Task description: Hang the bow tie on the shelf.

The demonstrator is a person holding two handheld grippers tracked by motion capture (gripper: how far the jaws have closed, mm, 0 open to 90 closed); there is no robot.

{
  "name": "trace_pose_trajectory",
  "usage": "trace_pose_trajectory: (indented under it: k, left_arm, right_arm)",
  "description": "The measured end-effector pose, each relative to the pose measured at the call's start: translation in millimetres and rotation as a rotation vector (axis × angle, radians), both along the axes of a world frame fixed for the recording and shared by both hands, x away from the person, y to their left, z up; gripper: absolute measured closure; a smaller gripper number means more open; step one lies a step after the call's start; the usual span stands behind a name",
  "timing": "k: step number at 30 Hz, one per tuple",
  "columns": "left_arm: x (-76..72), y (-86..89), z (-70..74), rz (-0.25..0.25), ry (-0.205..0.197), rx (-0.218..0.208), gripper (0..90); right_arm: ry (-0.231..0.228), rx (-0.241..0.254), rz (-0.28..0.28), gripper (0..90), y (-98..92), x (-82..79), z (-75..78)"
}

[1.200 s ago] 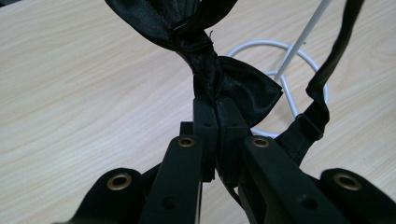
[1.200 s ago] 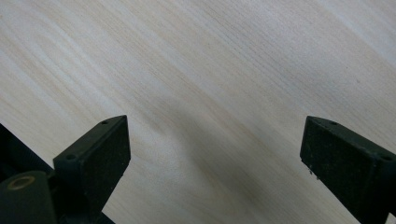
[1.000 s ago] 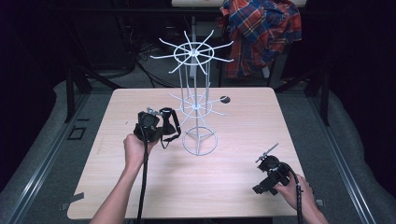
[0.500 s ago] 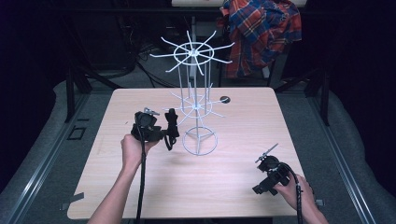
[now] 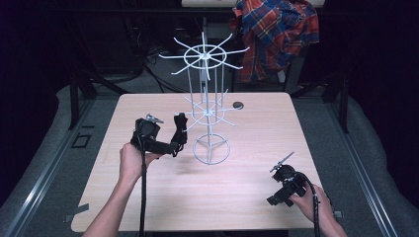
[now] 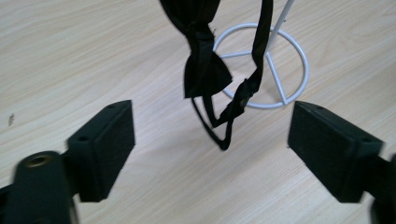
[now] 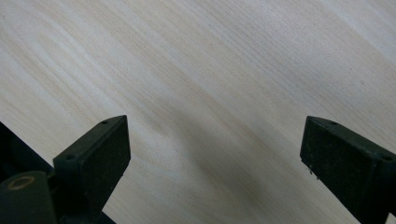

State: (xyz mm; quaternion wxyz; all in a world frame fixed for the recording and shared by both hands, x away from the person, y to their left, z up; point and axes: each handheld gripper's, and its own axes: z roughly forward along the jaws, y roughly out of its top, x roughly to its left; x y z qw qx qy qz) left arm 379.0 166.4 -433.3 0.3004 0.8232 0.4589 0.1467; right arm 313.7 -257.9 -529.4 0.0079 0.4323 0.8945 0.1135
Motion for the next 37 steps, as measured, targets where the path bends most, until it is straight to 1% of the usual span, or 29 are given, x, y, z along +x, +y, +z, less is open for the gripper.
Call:
trace_pose_trajectory:
  k: [2, 3, 4, 6, 7, 10, 12, 13, 14, 15, 16, 17, 19, 22, 23, 25, 26, 27, 28, 29, 30, 32, 33, 35, 36, 37]
  left_arm:
    - [-3.7, 3.0, 2.0, 0.006, -0.006, 0.012, 7.2]
    - [-6.5, 4.1, 2.9, 0.018, -0.01, 0.01, 4.8]
    - [-9.1, 6.0, 4.3, 0.016, -0.004, 0.013, 3.7]
    - [-14.9, 9.2, 6.0, 0.023, -0.01, 0.027, 1.0]
    - [-17.9, 11.2, 6.9, 0.024, -0.007, 0.03, 0.2]
    - [-28.7, 19.3, 9.1, 0.026, -0.002, 0.031, 0.1]
    - [-35.3, 24.0, 9.4, 0.031, -0.005, 0.038, 0.0]
    - [-37.6, 25.5, 9.0, 0.034, -0.005, 0.039, 0.0]
    - [-40.8, 27.8, 8.9, 0.036, 0.003, 0.039, 0.0]
    - [-44.1, 29.6, 8.1, 0.042, -0.001, 0.046, 0.0]
    - [-48.1, 32.0, 7.2, 0.041, 0.007, 0.05, 0.0]
    - [-51.4, 33.4, 6.0, 0.045, 0.009, 0.052, 0.0]
    - [-57.5, 35.9, 3.4, 0.043, 0.018, 0.06, 0.0]
    - [-66.5, 37.8, -4.2, 0.039, 0.04, 0.076, 0.0]
    - [-72.1, 38.6, -9.1, 0.047, 0.048, 0.087, 0.0]
    - [-78.7, 37.7, -16.1, 0.059, 0.043, 0.15, 0.0]
    - [-81.9, 38.2, -20.2, 0.064, 0.043, 0.158, 0.0]
    - [-84.9, 40.0, -25.8, 0.066, 0.057, 0.14, 0.0]
    - [-87.1, 40.7, -30.8, 0.067, 0.065, 0.141, 0.0]
    - [-88.7, 41.0, -34.9, 0.072, 0.07, 0.145, 0.0]
    - [-89.8, 41.7, -38.8, 0.07, 0.079, 0.147, 0.0]
    - [-90.6, 44.2, -50.5, 0.065, 0.123, 0.143, 0.0]
    - [-89.9, 46.4, -55.1, 0.06, 0.138, 0.142, 0.0]
    - [-89.1, 48.1, -57.5, 0.063, 0.141, 0.134, 0.0]
    - [-88.2, 49.5, -59.0, 0.064, 0.143, 0.121, 0.0]
    - [-86.9, 50.7, -60.4, 0.067, 0.142, 0.108, 0.0]
  right_arm:
    - [0.001, 0.0, -0.003, 8.1, 0.7, -0.5, 0.2]
    - [0.002, -0.003, 0.001, 8.0, 0.8, -0.4, 0.6]
    - [0.001, -0.009, 0.004, 8.0, 0.9, -0.3, 1.1]
    - [0.002, -0.005, 0.004, 8.0, 0.9, -0.5, 0.8]
    - [0.001, -0.003, 0.001, 8.0, 1.0, -0.6, 0.6]
    - [0.004, -0.02, 0.008, 8.0, 0.9, -0.2, 1.7]
    - [0.005, 0.002, -0.002, 8.0, 1.4, -0.7, 0.5]
    - [0.0, 0.004, -0.006, 8.0, 1.7, -1.1, 0.2]
    - [-0.007, 0.01, -0.016, 8.0, 2.3, -1.9, -0.5]
    - [-0.007, 0.01, -0.015, 8.0, 2.4, -1.9, -0.5]
    - [0.005, 0.001, -0.001, 8.0, 1.9, -0.9, 0.3]
    - [0.015, -0.022, 0.016, 8.0, 1.3, 0.2, 1.8]
    - [0.012, -0.02, 0.014, 8.0, 1.6, 0.1, 1.5]
    - [0.01, -0.021, 0.015, 8.0, 1.9, -0.2, 1.3]
    - [0.012, -0.022, 0.015, 8.0, 1.9, -0.1, 1.4]
    - [0.009, -0.022, 0.018, 8.0, 2.1, -0.2, 1.6]
    - [-0.003, -0.005, 0.001, 8.0, 2.8, -1.4, 0.1]
    - [-0.002, -0.007, 0.004, 8.0, 3.0, -1.2, 0.1]
    - [0.009, -0.018, 0.019, 8.0, 2.9, -0.4, 0.8]
    - [0.004, -0.006, 0.007, 8.0, 3.8, -1.4, -0.3]
    - [-0.002, -0.009, 0.007, 8.0, 4.0, -1.6, -0.4]
    - [-0.002, -0.01, 0.013, 8.0, 4.5, -1.7, 0.1]
    - [-0.002, -0.011, 0.013, 8.0, 4.7, -1.6, 0.2]
    - [-0.002, -0.011, 0.013, 8.0, 4.9, -1.3, 0.0]
    - [0.002, -0.016, 0.018, 8.1, 4.9, -0.9, 0.2]
    - [0.003, -0.009, 0.012, 8.1, 5.4, -1.3, -0.4]
